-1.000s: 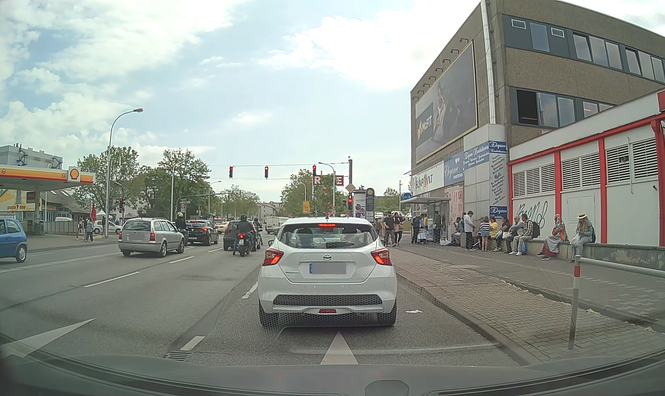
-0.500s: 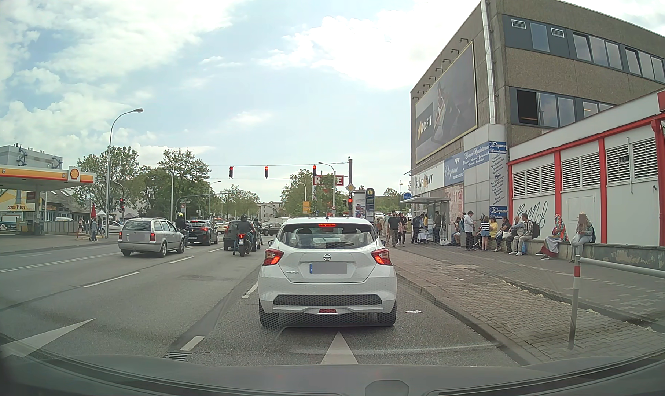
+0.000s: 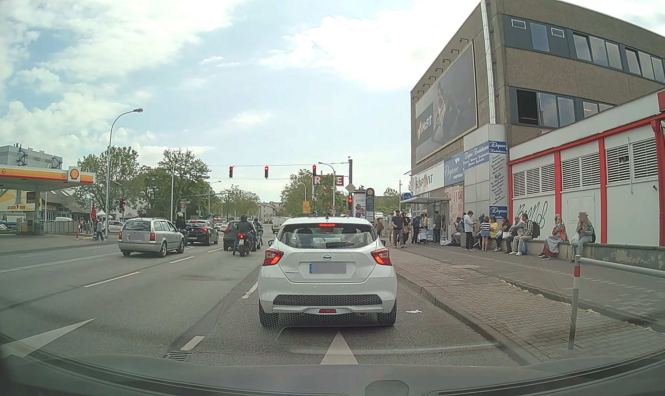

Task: Follow the waypoints while adhering to traffic rules and regulations

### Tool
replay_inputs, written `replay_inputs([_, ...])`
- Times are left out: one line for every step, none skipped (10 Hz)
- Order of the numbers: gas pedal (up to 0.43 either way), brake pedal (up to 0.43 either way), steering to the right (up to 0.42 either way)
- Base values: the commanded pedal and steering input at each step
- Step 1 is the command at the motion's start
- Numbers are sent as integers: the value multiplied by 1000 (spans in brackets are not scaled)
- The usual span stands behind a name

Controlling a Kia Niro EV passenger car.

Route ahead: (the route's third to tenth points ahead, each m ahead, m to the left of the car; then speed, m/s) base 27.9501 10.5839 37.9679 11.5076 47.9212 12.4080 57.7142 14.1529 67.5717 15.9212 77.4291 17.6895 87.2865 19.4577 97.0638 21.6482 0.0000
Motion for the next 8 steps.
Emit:
replay_inputs([0,311,-82])
replay_inputs([0,311,-83])
replay_inputs([0,311,-83])
replay_inputs([0,311,-82])
replay_inputs([0,311,-82])
replay_inputs([0,311,-82])
replay_inputs([0,311,-82])
replay_inputs([0,311,-82])
